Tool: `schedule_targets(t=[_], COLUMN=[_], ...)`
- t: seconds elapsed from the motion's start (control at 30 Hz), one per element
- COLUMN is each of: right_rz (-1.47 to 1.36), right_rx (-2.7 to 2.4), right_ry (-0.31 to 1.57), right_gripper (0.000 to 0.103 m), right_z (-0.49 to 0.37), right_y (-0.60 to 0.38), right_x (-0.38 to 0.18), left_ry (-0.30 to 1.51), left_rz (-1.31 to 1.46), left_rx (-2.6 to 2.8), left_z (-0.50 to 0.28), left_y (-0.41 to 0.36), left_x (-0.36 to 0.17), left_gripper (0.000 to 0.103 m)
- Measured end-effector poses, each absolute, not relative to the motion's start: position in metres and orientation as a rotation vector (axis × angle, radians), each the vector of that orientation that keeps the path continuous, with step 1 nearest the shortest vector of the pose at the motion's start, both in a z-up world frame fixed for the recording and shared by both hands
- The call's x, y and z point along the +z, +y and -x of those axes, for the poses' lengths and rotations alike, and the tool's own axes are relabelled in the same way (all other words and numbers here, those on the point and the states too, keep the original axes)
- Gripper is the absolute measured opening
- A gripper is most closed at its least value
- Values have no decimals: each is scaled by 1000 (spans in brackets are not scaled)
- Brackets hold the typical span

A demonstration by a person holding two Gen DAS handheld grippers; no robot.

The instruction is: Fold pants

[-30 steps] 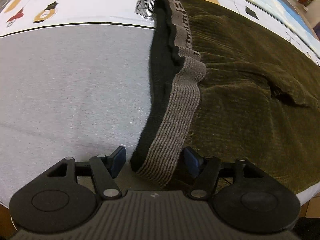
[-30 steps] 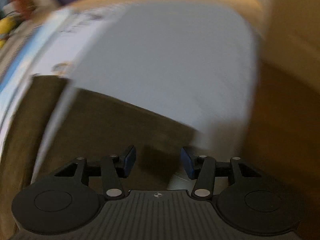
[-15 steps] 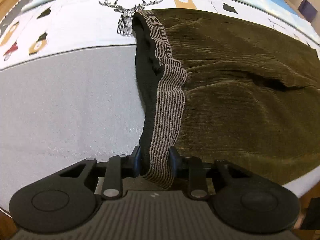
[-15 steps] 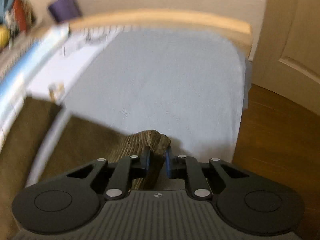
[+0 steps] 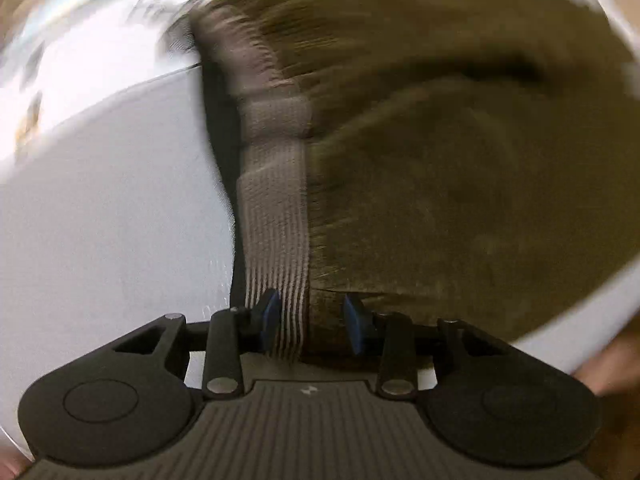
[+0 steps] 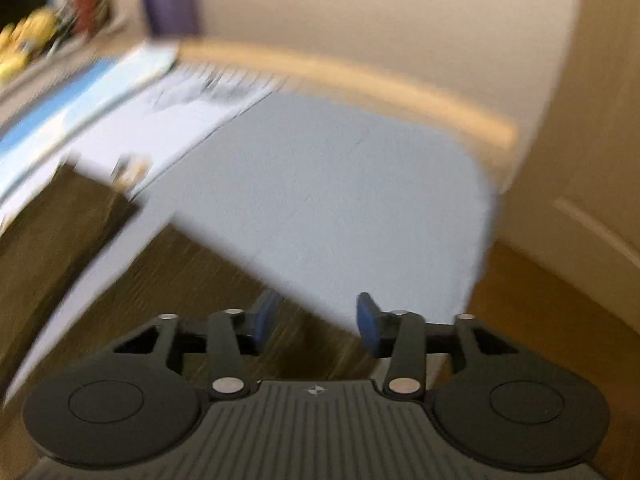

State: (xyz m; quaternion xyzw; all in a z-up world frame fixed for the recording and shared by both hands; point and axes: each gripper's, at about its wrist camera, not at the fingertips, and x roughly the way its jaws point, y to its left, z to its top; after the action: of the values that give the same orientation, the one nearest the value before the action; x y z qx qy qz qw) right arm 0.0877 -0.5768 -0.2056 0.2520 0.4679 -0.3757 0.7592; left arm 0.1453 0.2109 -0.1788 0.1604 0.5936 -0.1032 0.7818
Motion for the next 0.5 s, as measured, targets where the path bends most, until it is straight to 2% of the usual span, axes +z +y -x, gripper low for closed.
schedule_targets(t=[0.03, 0.07, 0.17, 0.23, 0.37, 0.5], right_rz=[-630, -672, -566, -492, -466, -324], right_rx=[-822, -864, -895, -778, -602, -473], right_ry=[1069, 1033, 847, 758, 647, 540], right_gripper=[41, 38, 40, 40, 40, 40], right_z=[-86, -86, -89, -101, -113, -119], right_y=[-578, -582, -572, -554, -510, -450], right_x=[-215, -211, -173, -150, -111, -76], left_ry=[1287, 1281, 1104, 1025, 949, 904], left_rz=[-336, -285, -256, -268, -249, -235], left_rx=[-205, -168, -122, -74, -52, -49], left_z=[-147, -150, -148, -148, -154, -160], left_y=[209, 210, 205, 198, 180, 166], left_x=[-173, -165, -127, -112, -94, -83], left_gripper=[41, 41, 46, 61, 62, 63])
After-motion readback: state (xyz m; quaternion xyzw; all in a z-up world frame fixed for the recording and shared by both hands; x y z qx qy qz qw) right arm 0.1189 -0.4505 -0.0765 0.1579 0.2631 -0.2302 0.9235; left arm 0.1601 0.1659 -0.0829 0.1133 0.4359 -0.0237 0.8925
